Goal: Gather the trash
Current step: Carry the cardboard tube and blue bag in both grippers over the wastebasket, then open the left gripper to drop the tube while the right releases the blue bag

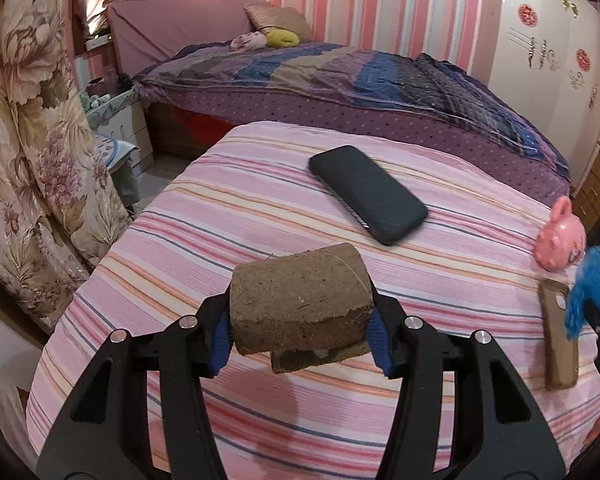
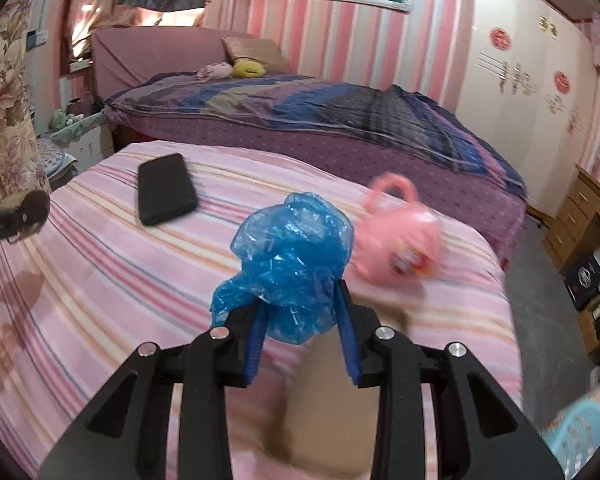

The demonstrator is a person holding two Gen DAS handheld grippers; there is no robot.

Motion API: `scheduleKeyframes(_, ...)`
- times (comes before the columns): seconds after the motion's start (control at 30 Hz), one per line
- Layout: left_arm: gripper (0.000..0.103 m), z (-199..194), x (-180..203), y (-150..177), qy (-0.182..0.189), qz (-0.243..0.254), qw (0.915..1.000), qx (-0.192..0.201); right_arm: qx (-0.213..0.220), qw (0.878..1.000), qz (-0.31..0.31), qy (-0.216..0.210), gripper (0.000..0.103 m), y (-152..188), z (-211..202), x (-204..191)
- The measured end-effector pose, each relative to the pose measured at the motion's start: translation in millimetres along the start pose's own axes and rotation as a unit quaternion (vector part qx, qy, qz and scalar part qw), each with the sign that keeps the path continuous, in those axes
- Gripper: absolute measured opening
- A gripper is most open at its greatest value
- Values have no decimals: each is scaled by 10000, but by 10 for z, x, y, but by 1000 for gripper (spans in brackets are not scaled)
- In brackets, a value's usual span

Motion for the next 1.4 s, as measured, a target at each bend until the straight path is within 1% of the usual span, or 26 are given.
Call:
scheduleKeyframes(0.07,53,-73,83,5,69,34,10000,35,-48,9999,10,134,33,123,-169,115)
scheduleKeyframes(0.1,53,-111,129,7,126,43,9999,53,-76,9996,4,265,33,230,-301,196)
scheduleKeyframes(0.2,53,-247,288,50,346,101,9993,104,-76,9993,90,367,33,354,-442,289)
scheduleKeyframes(0.3,53,-362,439,107,459,237,9985,176,10,9987,316,400,33,511,-641,470)
scheduleKeyframes(0.47,53,-501,672,231,438,549,9969,359,109,9984,387,400,33,615,-728,661)
scheduleKeyframes(0.53,53,-530,708,261,444,588,9966,373,154,9982,459,355,33,658,-785,768)
scheduleKeyframes(0.63,53,-586,773,288,475,583,9964,390,234,9979,492,354,33,657,-856,820)
scheduleKeyframes(0.7,53,-660,850,296,548,621,9956,436,315,9975,532,340,33,659,-910,841)
scheduleKeyframes(0.77,53,-780,956,321,703,669,9939,519,413,9967,544,447,33,680,-1027,934)
scheduleKeyframes(0.8,53,-866,1026,341,786,715,9926,595,445,9963,547,497,33,689,-1069,971)
scheduleKeyframes(0.83,53,-940,1088,360,841,752,9914,666,519,9949,625,592,33,724,-1192,1103)
scheduleKeyframes(0.93,53,-1190,1299,435,1118,863,9863,855,580,9920,829,754,33,824,-1369,1363)
scheduleKeyframes(1.0,53,-1347,1463,504,1220,956,9830,982,584,9907,885,856,33,864,-1439,1444)
scheduleKeyframes(1.1,53,-1592,1787,656,1337,1183,9770,1163,572,9866,1075,1084,33,1010,-1645,1736)
scheduleKeyframes(1.13,53,-1669,1910,716,1406,1255,9749,1185,577,9861,1103,1099,33,1010,-1669,1786)
scheduleKeyframes(1.17,53,-1738,2035,773,1489,1307,9729,1189,576,9842,1190,1175,33,1081,-1756,1916)
scheduleKeyframes(1.2,54,-1784,2132,820,1554,1329,9717,1178,574,9840,1197,1186,33,1092,-1766,1940)
scheduleKeyframes(1.23,54,-1841,2258,883,1654,1354,9702,1145,515,9822,1217,1333,33,1187,-1846,2049)
scheduleKeyframes(1.3,54,-1927,2471,980,1825,1404,9674,1053,409,9808,1218,1469,33,1292,-1922,2186)
scheduleKeyframes(1.4,54,-2112,2809,1164,2073,1578,9601,1016,266,9795,1277,1533,33,1451,-1997,2370)
Point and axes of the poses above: each gripper's, at about its wrist camera, not at the fingertips, and z roughly the way its jaws point, x to its right, y to its underside, the point moved 2 cm from there along z, roughly the way its jaws point, and after that the axes turned 14 degrees about -y, right-handed, at the moved point
